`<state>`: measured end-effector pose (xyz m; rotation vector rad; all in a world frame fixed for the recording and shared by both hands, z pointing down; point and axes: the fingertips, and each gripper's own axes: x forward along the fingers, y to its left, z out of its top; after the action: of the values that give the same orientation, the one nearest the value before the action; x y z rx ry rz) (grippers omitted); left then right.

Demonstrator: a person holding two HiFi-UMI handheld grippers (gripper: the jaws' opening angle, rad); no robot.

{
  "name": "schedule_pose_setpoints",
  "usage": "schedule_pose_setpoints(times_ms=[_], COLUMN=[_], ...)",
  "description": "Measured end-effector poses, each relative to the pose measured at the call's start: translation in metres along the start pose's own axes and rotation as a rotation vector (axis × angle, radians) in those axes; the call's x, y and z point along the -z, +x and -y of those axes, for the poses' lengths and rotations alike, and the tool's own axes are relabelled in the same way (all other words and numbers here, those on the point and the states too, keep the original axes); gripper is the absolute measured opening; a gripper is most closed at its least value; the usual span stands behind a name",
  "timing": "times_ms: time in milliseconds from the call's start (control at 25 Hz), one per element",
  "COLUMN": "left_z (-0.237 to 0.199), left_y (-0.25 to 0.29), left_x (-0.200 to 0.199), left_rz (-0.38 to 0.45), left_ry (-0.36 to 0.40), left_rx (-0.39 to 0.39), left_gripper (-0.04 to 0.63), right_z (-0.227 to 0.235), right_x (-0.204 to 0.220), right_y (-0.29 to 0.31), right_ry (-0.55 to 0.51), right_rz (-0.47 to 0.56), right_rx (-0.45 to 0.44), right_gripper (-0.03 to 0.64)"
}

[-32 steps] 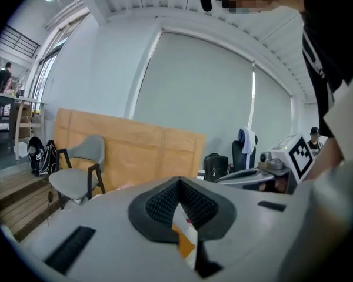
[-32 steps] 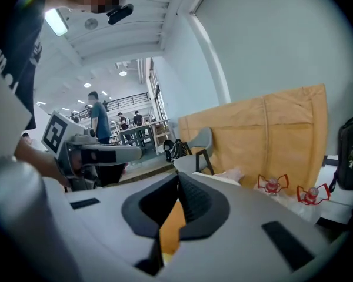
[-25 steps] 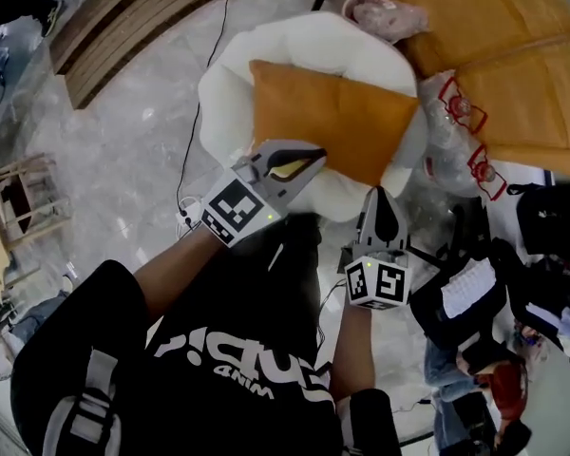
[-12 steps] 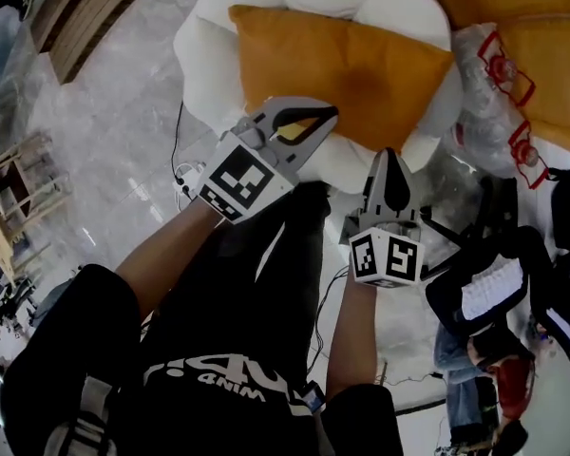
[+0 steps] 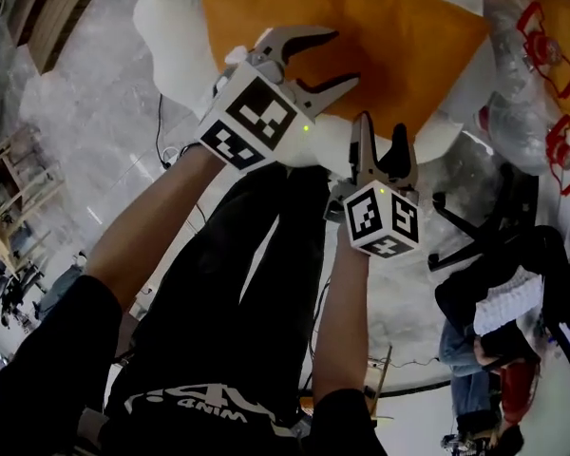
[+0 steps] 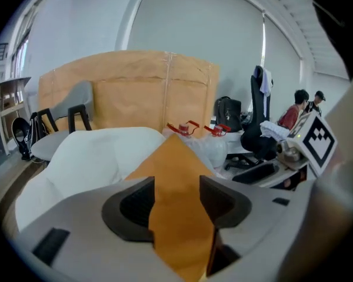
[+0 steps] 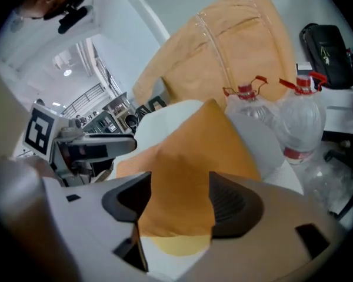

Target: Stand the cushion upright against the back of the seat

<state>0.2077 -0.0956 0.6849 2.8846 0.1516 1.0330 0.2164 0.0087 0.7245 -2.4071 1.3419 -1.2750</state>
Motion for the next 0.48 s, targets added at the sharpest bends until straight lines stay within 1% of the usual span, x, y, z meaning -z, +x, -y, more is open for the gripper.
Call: schedule_pose_setpoints(times_ms=[120,240,360,480], left_z=[-0.018,-0.033,-0.038,-0.036], left_y=[0.025,0.045,0.063,0.075], left_x=[0.017,0.028,0.036,0.044], left_rz=[-0.059,-0.121,-0.175,-0.213], left_ry=[0.047,0.124,0.183,0.192], left_rx=[-0.029,-0.054,-0.036,-0.005], left_gripper=[0.233,0.236,0.236,0.236], right_z=[0.022,0.039,0.047,0.051], right_x=[0.029,0.05,0.065,0.069], right_y=[0.019,0.033,0.046,0.055], right_ry=[0.033,0.05,0.046,0.04], right_rz=[-0.07,-0.129,-0.179,-0.205], right_rx=[0.038,0.075,0.097,0.114], right_gripper=[0.293,0.293,0.293,0.293])
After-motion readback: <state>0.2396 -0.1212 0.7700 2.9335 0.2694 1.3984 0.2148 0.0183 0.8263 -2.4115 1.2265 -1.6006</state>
